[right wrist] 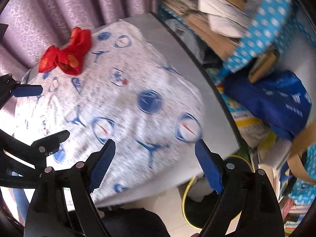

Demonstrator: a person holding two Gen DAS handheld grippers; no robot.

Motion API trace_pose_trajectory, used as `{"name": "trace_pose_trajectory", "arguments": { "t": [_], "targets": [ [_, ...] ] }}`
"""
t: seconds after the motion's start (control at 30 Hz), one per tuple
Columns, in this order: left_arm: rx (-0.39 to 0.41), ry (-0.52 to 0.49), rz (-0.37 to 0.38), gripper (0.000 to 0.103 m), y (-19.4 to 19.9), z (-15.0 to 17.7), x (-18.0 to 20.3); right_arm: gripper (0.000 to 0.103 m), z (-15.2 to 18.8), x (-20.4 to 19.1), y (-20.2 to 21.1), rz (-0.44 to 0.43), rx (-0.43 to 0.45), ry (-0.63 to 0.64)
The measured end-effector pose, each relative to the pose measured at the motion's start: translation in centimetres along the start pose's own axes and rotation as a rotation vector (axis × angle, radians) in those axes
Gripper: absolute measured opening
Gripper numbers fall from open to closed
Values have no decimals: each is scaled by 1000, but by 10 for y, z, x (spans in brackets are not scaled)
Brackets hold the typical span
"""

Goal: Organize soft objects
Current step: 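Move both tools back over the bed toward the red socks, then grasp the small red sock with the left tool while the right tool grasps the long red sock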

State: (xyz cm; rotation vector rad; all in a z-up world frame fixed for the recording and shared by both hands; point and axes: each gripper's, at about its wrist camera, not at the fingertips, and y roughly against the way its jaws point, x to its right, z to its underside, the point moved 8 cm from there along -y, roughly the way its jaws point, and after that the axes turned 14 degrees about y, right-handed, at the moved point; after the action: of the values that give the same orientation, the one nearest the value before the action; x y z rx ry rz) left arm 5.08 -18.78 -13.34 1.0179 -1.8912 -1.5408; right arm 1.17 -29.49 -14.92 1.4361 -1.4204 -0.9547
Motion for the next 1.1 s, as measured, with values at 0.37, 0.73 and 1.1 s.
{"name": "trace_pose_trajectory", "arguments": {
  "t": [0.37, 0.73, 1.1],
  "targets": [
    [18, 105, -12, 91, 3, 2, -62, 82, -55, -48, -13, 10, 13, 110],
    [-1, 204, -80, 93, -13, -6, -136, 84, -97, -80, -26, -8, 28, 142],
    [-61, 258, -89, 93, -50, -27, -171, 84, -115, -103, -39, -37, 16, 185]
  ]
}}
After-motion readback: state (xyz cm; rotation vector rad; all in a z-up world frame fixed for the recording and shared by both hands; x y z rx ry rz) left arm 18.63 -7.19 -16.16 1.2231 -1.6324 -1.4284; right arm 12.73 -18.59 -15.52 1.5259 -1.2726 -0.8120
